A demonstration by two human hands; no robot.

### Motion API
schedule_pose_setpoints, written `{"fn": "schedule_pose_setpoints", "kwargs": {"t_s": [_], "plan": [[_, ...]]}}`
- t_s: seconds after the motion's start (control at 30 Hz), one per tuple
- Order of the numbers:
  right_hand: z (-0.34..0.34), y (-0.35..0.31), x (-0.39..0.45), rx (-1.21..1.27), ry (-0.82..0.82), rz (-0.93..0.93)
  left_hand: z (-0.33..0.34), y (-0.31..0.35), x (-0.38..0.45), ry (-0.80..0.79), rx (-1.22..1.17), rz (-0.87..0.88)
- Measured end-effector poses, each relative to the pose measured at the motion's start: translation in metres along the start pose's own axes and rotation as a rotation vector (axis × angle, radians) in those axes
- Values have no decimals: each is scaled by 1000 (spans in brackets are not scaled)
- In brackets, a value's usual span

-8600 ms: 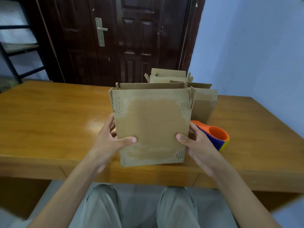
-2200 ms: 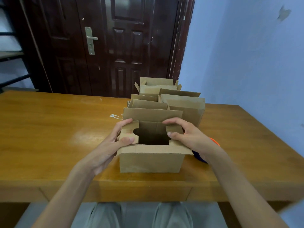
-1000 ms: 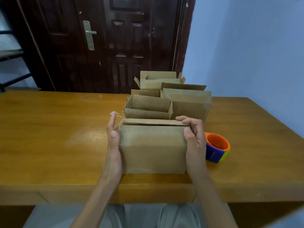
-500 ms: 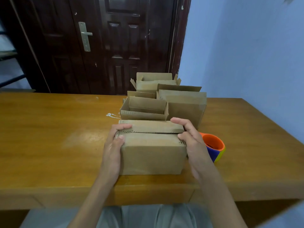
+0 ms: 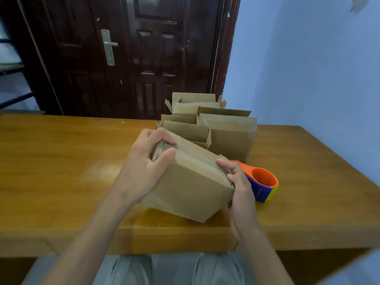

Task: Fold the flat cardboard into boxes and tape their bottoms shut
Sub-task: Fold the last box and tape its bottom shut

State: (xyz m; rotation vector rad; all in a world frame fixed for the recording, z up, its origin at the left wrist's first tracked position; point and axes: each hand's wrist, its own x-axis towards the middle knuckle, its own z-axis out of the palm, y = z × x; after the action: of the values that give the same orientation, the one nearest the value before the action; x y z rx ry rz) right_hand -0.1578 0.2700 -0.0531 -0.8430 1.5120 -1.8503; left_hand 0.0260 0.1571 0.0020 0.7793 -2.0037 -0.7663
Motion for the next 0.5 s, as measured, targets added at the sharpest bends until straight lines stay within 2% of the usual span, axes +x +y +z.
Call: {"fn": "schedule_pose_setpoints", "kwargs": {"t_s": [0.17,0.33,0.4,0.5], "plan": [[-10,19,-6,-168,-17,-29,1,39,27,-181,293,63],[-32,37,-1,-523,-110,-120,24,69,40,-399,781,190],[-39,26,-4,-402,-166,-129,41,78,42,-488,886,232],[-46,-6,-9,-65,-320,-138,59,81,40,-532,942,298]]}}
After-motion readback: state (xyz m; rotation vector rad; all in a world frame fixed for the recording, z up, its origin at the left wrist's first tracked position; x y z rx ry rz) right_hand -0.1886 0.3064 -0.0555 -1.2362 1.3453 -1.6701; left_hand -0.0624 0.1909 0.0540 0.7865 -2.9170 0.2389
